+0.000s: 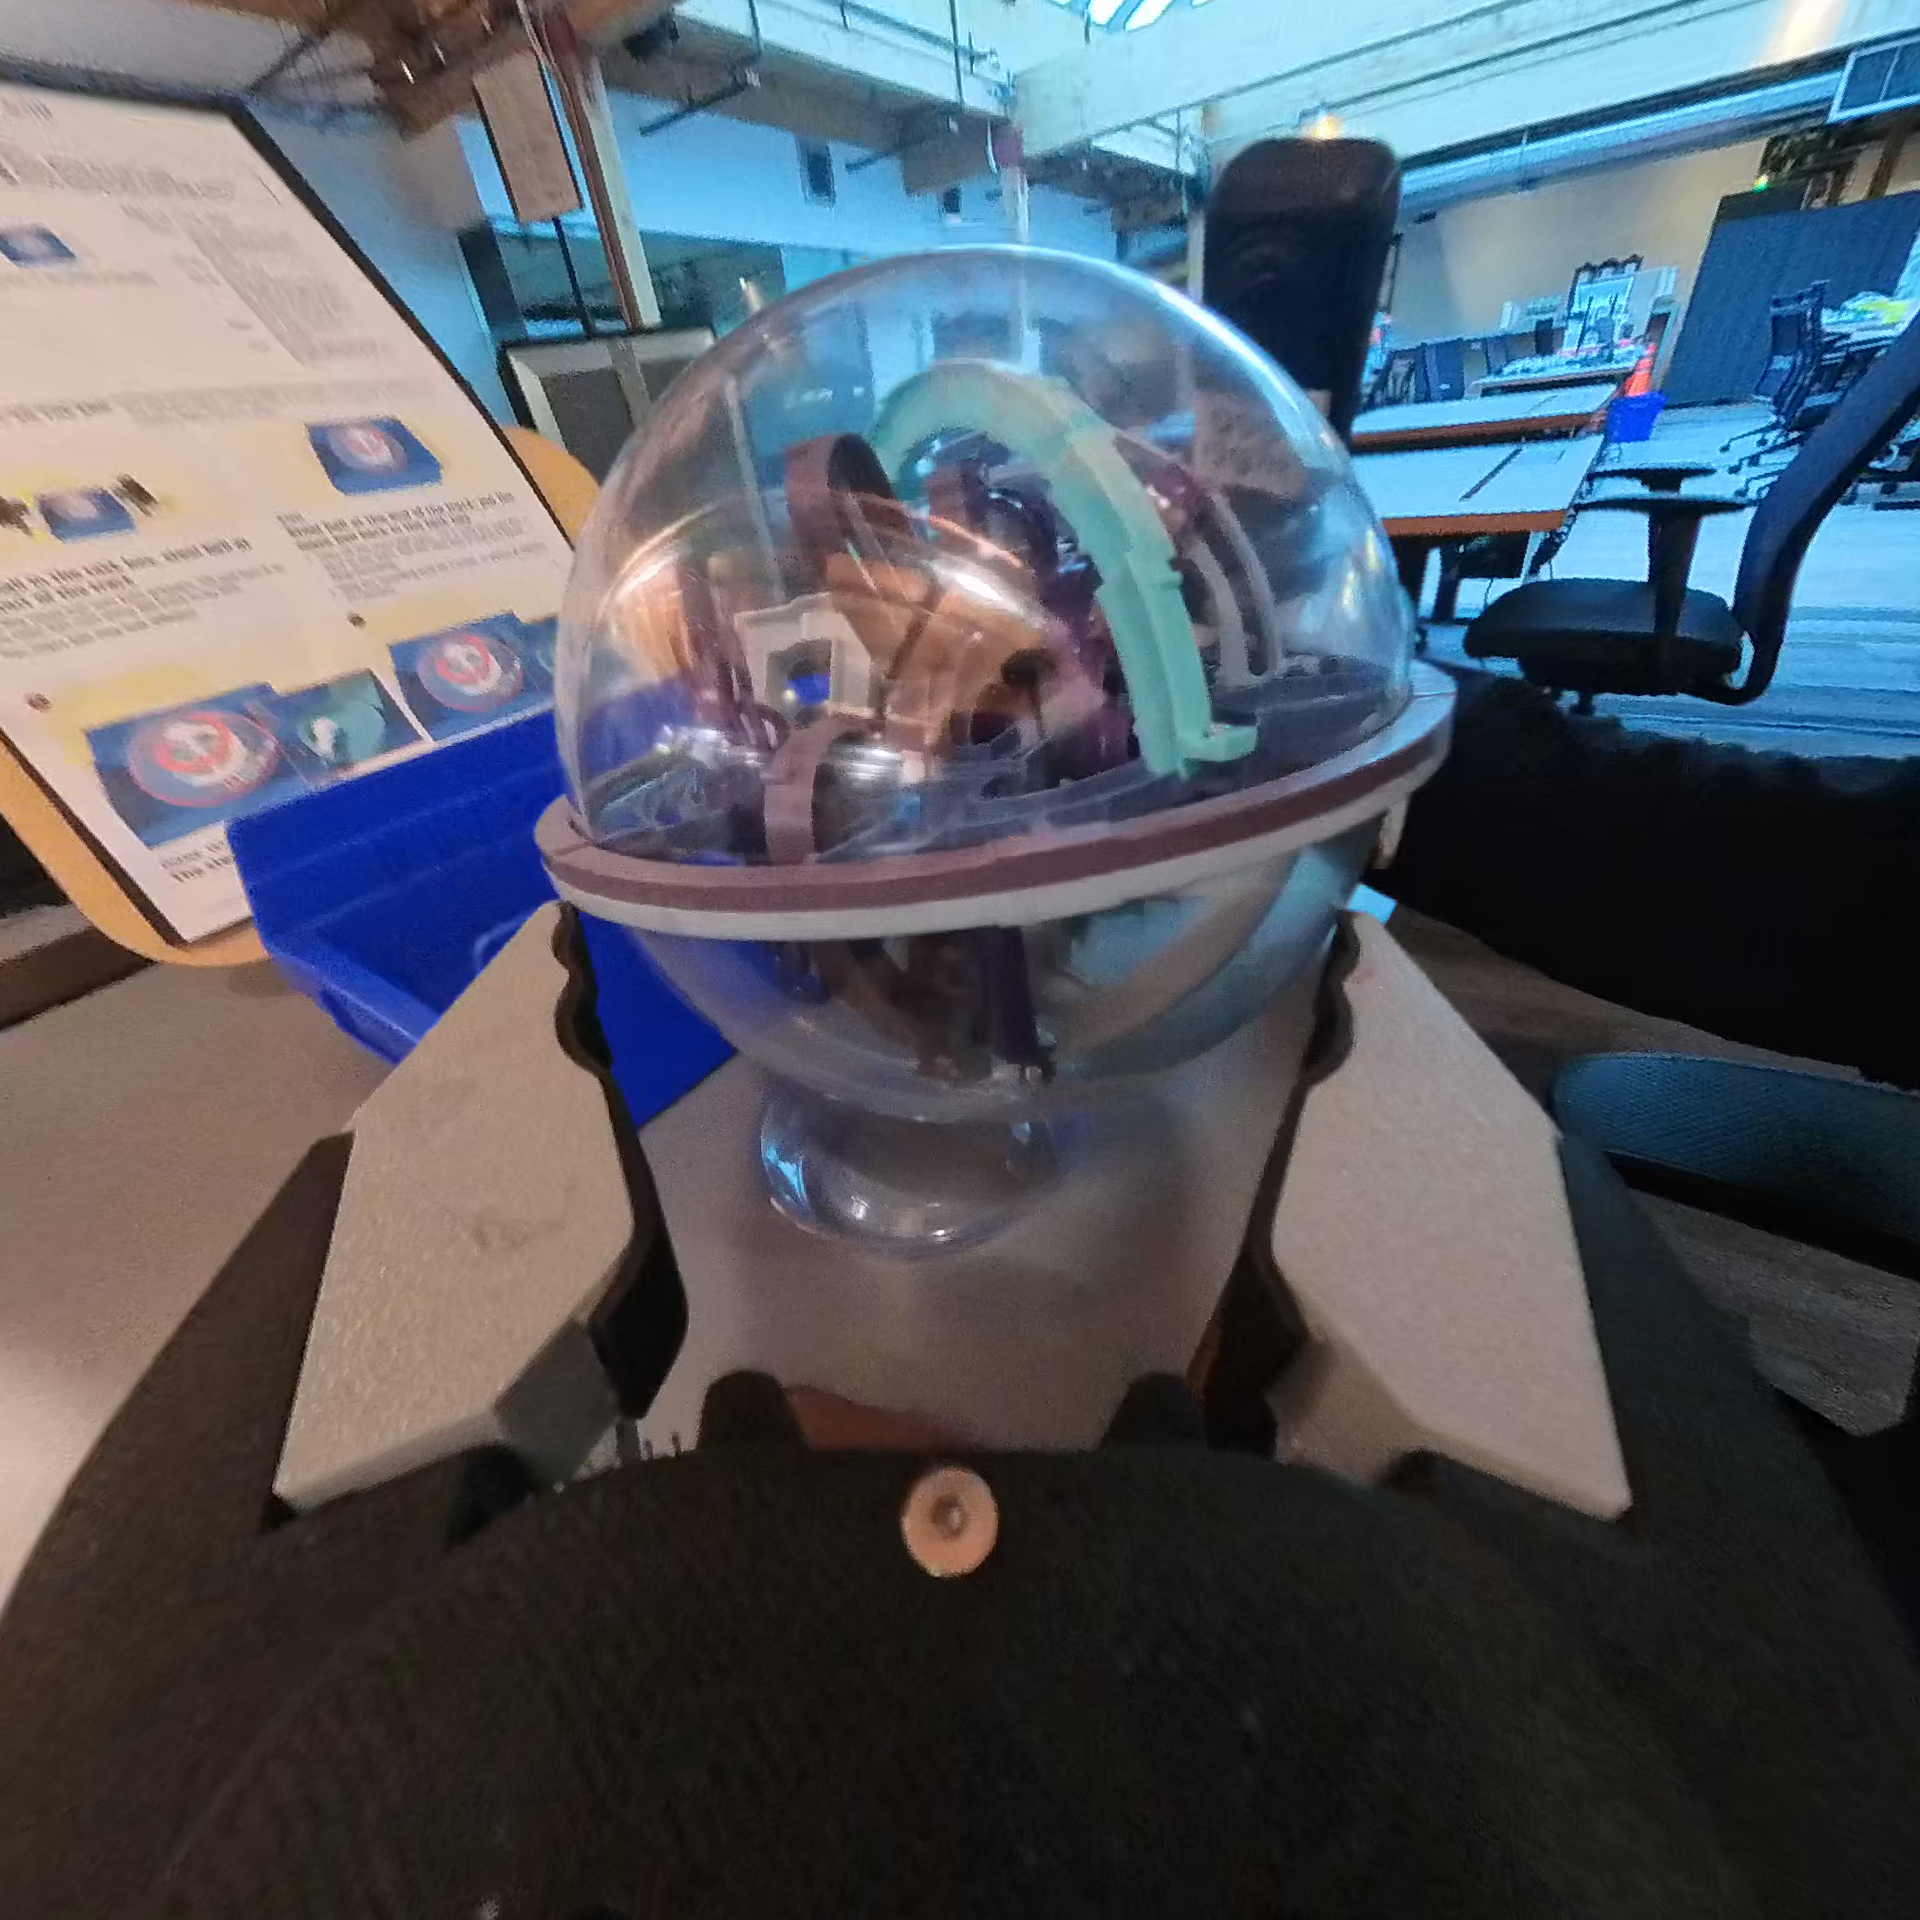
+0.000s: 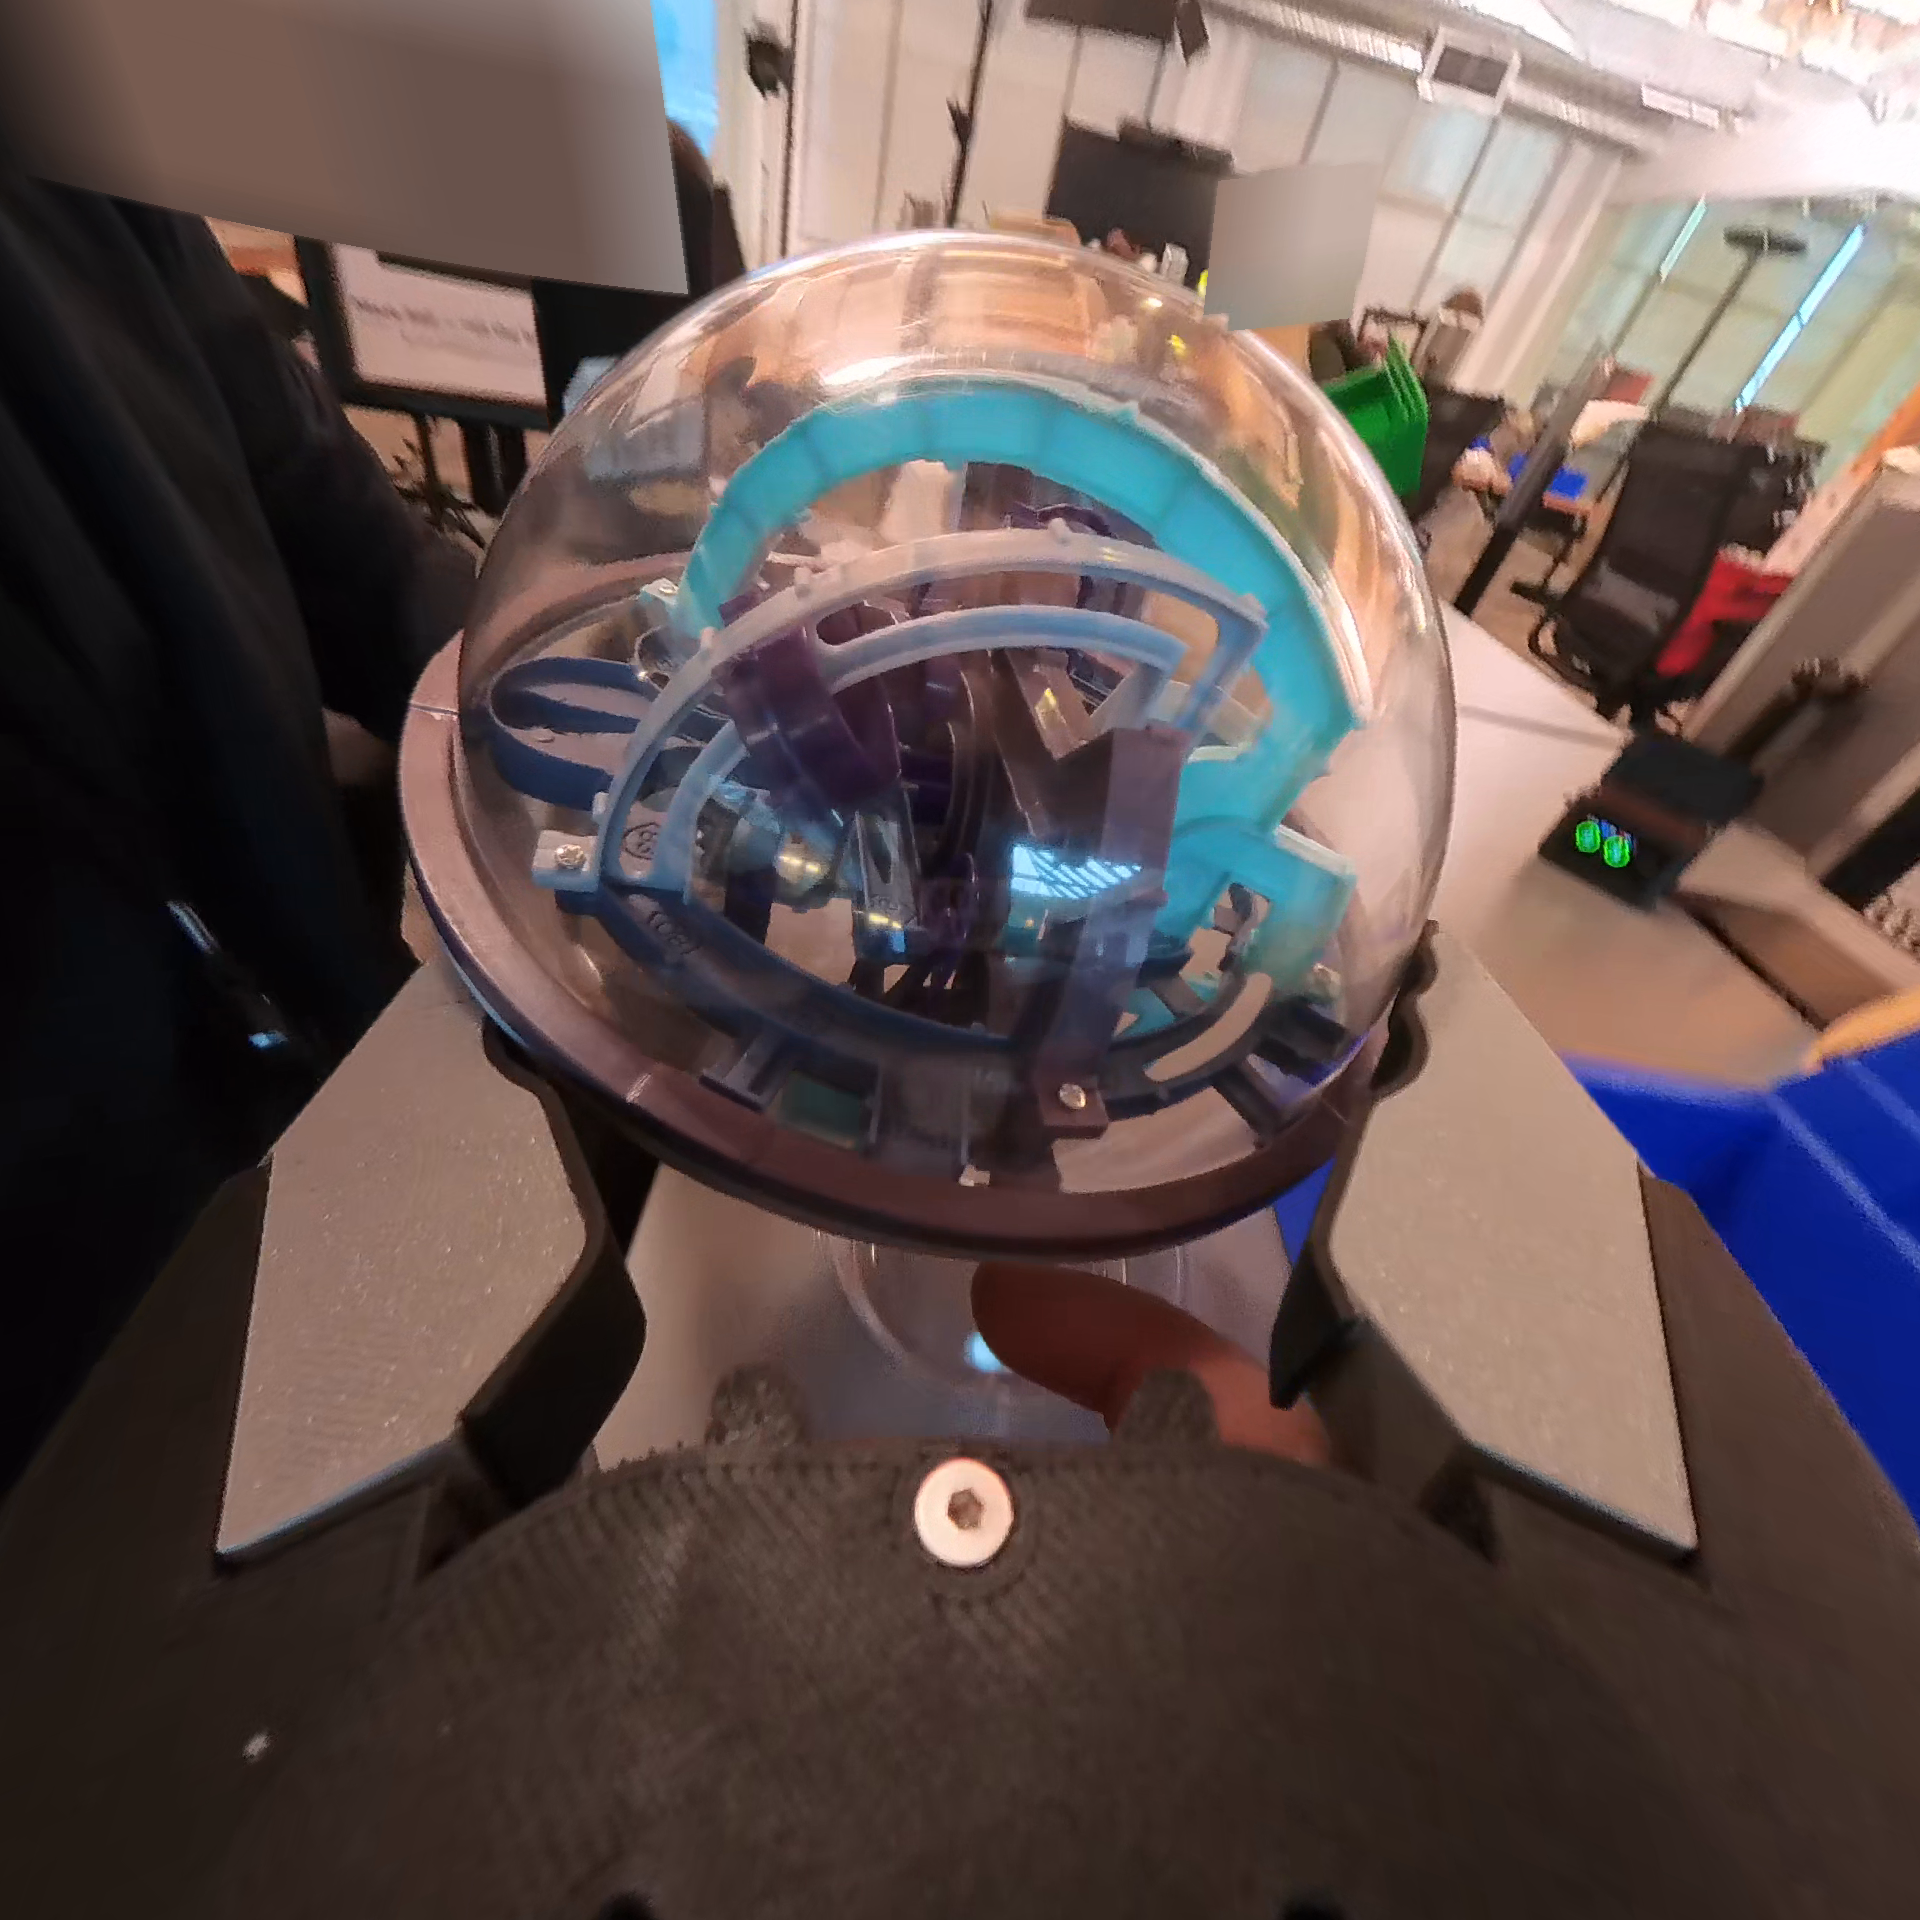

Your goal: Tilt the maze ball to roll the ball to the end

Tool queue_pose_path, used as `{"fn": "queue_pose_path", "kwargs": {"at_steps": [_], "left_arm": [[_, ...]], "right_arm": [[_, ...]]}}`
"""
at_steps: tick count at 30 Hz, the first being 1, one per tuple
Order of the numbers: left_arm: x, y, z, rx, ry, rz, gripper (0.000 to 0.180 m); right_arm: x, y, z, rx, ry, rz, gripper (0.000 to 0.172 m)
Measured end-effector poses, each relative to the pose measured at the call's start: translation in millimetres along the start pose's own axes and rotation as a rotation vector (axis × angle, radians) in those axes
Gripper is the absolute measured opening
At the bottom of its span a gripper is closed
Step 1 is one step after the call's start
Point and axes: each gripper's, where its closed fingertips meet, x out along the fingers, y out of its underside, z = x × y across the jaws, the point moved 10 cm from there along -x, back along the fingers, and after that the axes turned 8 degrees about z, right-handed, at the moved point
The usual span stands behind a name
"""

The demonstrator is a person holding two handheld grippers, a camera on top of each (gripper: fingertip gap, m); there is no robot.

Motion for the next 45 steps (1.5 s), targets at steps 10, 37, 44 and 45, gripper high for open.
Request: {"fn": "queue_pose_path", "kwargs": {"at_steps": [10, 37, 44, 45], "left_arm": [[20.0, 21.1, 12.1, -0.040, 0.029, 0.147, 0.134], [28.2, 48.0, 32.4, -0.116, 0.073, 0.433, 0.131], [23.5, 48.4, 36.3, -0.151, 0.147, 0.414, 0.113], [21.7, 47.9, 38.4, -0.172, 0.169, 0.394, 0.111]], "right_arm": [[1.8, 29.6, -10.8, 0.016, 0.021, 0.057, 0.157], [22.1, 56.0, -23.8, 0.014, -0.002, 0.158, 0.157], [21.0, 57.2, -22.8, 0.007, 0.017, 0.179, 0.157], [20.3, 57.7, -22.7, 0.004, 0.022, 0.184, 0.156]]}}
